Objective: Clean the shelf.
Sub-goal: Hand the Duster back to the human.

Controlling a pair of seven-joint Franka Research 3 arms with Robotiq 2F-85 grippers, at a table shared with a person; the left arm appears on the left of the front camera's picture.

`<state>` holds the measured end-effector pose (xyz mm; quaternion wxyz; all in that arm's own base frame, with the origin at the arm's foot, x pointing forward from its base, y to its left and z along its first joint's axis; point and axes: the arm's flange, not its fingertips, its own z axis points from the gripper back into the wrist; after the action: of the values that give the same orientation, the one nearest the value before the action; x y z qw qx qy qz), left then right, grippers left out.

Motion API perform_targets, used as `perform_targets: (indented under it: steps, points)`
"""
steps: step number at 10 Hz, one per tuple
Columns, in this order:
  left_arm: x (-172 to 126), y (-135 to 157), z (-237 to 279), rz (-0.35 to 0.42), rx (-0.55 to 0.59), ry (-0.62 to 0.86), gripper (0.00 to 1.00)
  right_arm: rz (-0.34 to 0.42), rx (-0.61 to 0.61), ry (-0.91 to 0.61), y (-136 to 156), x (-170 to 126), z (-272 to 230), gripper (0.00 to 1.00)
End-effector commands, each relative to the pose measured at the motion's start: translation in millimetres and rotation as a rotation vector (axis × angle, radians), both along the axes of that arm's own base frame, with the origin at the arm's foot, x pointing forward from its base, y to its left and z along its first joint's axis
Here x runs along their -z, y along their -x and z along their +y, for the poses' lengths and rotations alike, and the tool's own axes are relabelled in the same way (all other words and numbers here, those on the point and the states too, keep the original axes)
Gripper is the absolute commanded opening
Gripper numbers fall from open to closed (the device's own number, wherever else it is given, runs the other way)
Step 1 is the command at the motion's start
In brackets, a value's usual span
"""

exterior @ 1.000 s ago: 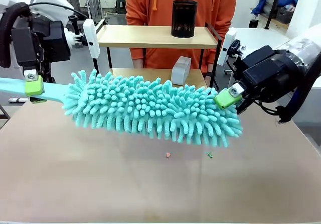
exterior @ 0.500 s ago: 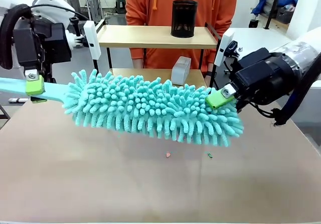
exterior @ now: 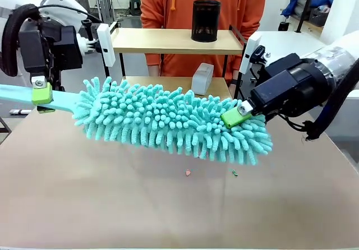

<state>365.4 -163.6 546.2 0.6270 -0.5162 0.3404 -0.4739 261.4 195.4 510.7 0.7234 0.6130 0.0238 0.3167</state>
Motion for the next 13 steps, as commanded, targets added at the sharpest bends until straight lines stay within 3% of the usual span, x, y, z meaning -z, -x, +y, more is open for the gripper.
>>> perform_targets:
  steps: [1, 2, 4, 8, 9, 10, 11, 12, 13]
  points:
    - [-7.5, -11.6, 3.9, -0.003, -0.003, -0.015, 0.12, 0.029, 0.009, 0.0, 7.4, -2.2, 6.6, 0.0]
    - [-6.6, -11.4, 4.9, -0.001, -0.002, -0.014, 0.12, 0.029, 0.007, 0.006, 7.9, -2.5, 6.7, 0.14]
    - [-5.6, -10.5, 8.6, 0.001, 0.007, -0.017, 0.12, 0.027, 0.013, 0.01, 7.0, -2.8, 6.6, 0.0]
    - [-4.1, -11.8, 8.1, 0.002, -0.012, -0.03, 0.12, 0.039, 0.01, 0.016, 6.7, -2.8, 5.4, 0.0]
    - [-5.3, -12.1, 6.3, -0.018, -0.04, -0.036, 0.69, 0.045, 0.009, 0.022, 6.1, -2.2, 4.5, 0.0]
    - [-7.9, -11.9, 9.2, -0.038, -0.101, -0.027, 0.69, 0.052, 0.009, 0.022, 5.2, -1.0, 2.0, 0.0]
    - [-12.2, -10.9, 18.6, -0.069, -0.17, -0.008, 1.0, 0.059, 0.018, 0.016, 4.0, 0.0, -2.7, 0.0]
    - [-16.0, -10.9, 34.3, -0.092, -0.266, 0.012, 0.74, 0.061, 0.032, 0.012, 3.3, 0.2, -9.2, 0.0]
    - [-14.6, -8.3, 49.2, -0.098, -0.348, 0.022, 1.0, 0.064, 0.042, 0.015, 5.3, 0.3, -17.1, 0.0]
